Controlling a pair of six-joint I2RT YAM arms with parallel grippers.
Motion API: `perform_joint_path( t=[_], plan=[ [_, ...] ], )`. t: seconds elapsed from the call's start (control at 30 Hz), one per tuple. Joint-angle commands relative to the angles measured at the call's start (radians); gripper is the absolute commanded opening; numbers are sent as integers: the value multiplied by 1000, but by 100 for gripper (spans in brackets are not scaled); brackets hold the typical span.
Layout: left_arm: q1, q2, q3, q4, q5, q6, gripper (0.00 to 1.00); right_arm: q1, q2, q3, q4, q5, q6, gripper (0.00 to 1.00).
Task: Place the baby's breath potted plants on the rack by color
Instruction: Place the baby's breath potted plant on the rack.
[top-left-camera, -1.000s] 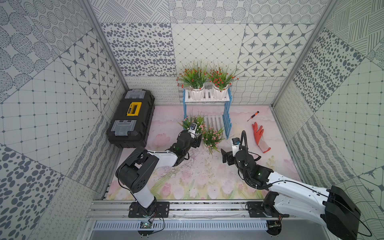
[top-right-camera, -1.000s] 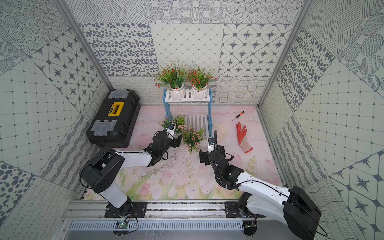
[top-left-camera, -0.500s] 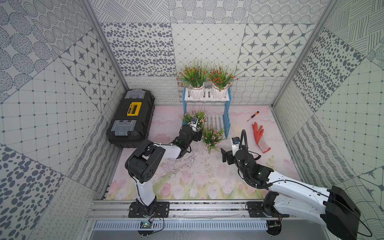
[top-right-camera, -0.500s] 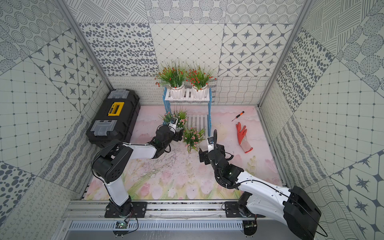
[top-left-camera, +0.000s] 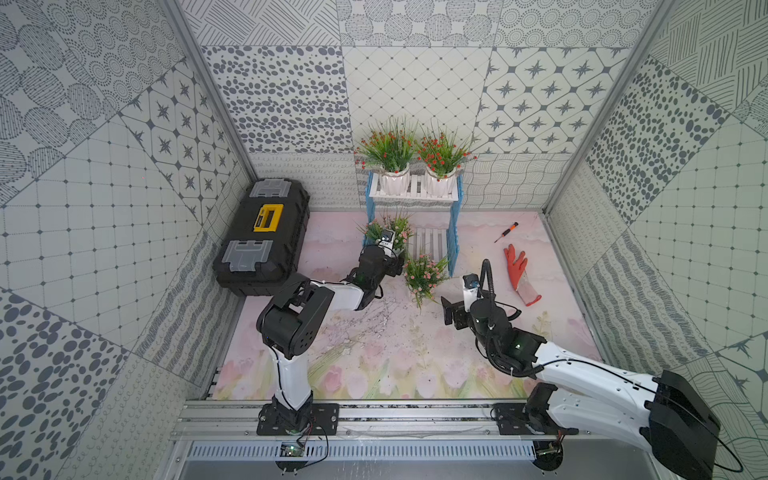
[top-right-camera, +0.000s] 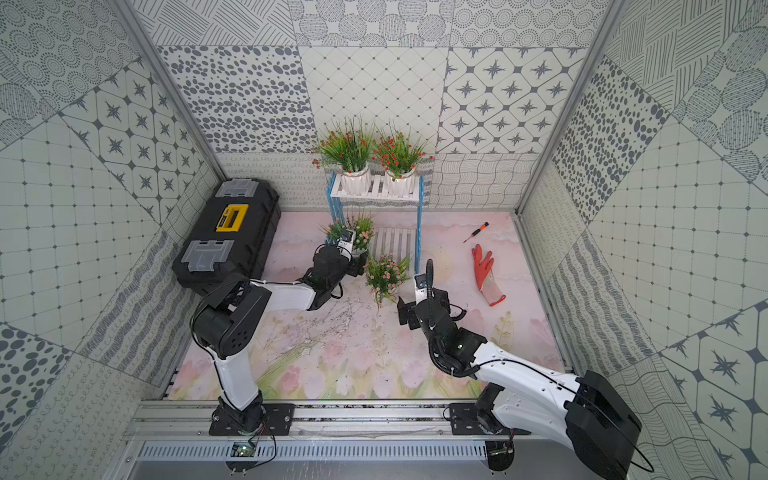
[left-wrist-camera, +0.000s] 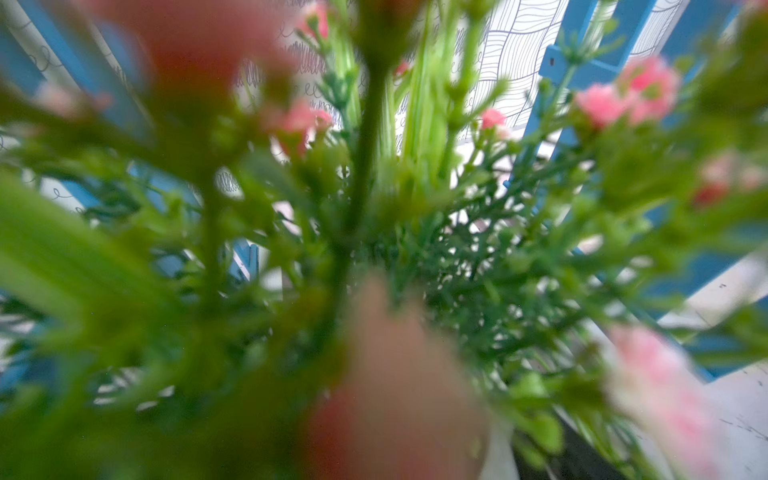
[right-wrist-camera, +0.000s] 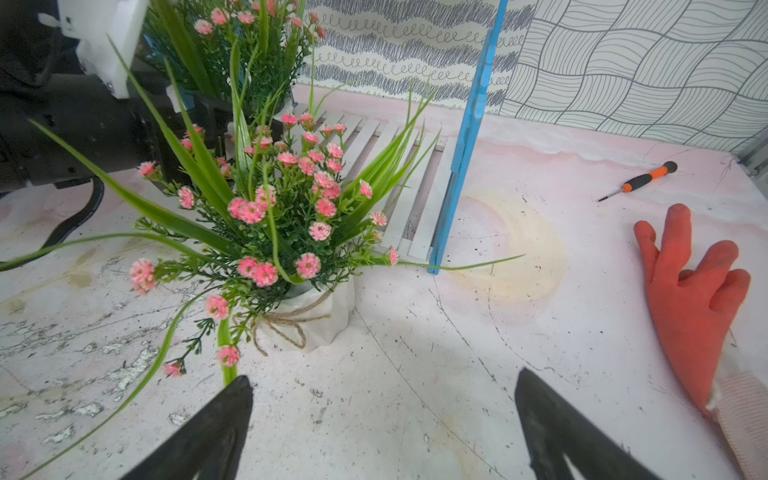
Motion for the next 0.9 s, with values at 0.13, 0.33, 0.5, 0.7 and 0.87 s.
perform_joint_path(
  t=[0.13, 0.33, 0.5, 0.7, 0.87],
  plan=[
    [-15, -10, 29, 137, -12, -23, 66, -4, 11, 31, 35, -9, 3, 98],
    [-16, 20, 84, 109, -9, -20, 67, -5, 0, 27, 31, -3, 0, 98],
    [-15, 51, 128, 102, -32, -18, 67, -5, -5, 26, 25, -1, 1, 98],
    [-16, 85, 167, 96, -29, -17, 67, -4, -13, 25, 22, 5, -8, 98],
    [-14, 110, 174, 110, -50, -4, 67, -6, -16, 24, 17, 7, -9, 98]
  ],
)
